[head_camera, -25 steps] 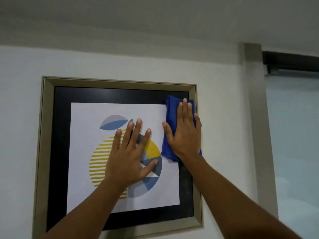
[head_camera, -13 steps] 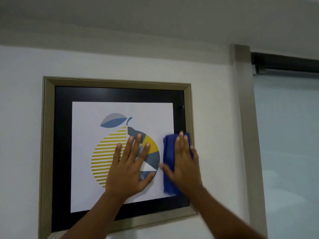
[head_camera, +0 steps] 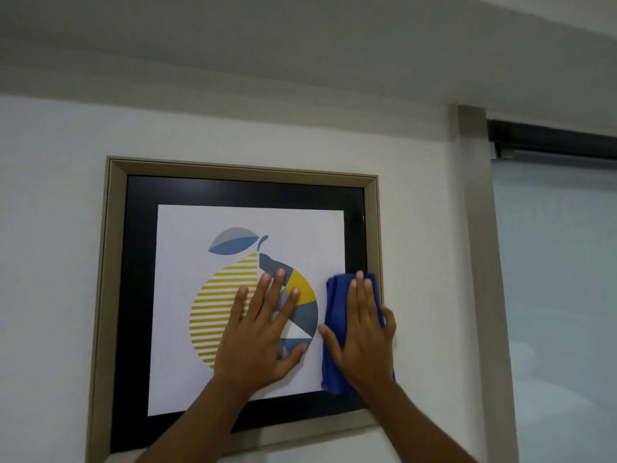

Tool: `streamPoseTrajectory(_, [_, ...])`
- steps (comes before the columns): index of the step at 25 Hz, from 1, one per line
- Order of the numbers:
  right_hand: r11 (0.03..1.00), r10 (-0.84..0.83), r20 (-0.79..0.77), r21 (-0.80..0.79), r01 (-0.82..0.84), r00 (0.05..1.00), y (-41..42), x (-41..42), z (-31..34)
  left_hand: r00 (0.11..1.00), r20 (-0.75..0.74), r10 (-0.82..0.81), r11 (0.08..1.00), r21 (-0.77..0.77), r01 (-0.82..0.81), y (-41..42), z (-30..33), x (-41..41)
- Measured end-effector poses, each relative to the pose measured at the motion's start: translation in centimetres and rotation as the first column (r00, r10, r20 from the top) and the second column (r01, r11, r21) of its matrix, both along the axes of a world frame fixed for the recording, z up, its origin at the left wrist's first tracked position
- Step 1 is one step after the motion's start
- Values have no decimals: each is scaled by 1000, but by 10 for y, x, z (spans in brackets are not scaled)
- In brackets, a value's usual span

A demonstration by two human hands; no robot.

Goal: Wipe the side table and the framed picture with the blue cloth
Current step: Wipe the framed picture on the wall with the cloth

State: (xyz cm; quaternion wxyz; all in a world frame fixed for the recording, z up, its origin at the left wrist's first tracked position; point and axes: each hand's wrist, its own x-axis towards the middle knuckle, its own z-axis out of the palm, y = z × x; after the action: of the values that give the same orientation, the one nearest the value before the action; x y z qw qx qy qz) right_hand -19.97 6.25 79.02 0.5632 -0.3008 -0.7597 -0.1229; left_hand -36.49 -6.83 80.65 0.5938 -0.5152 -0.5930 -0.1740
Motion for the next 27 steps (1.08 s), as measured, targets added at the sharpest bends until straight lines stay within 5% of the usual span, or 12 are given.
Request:
streamPoseTrajectory(3, [1000,4,99,24,-7,995,-4,13,-9,1000,-7,15,1000,-22,-15,-4,0,2])
streamPoseTrajectory(9, [995,-100,20,27,99,995,0,5,157,1000,14,-4,999,-34,4,2,-2,-3])
streamPoseTrajectory(14, [998,56,-71,28,-54,996,-4,-9,75,1000,-6,-10,1000,-23,10,-1,-1,-2])
streamPoseTrajectory(18, [998,65,15,-8,-65,998,-3,4,16,1000,-17,-11,1000,-21,11,-2,-1,-1])
streamPoseTrajectory(24, [997,48,-21,66,-46,999,1,2,128,1000,-20,10,1000,-19,-11,-1,0,-1])
streamPoseTrajectory(27, [994,99,-143,62,-91,985,0,-16,113,1000,-15,-3,999,-34,3,2,-10,-3])
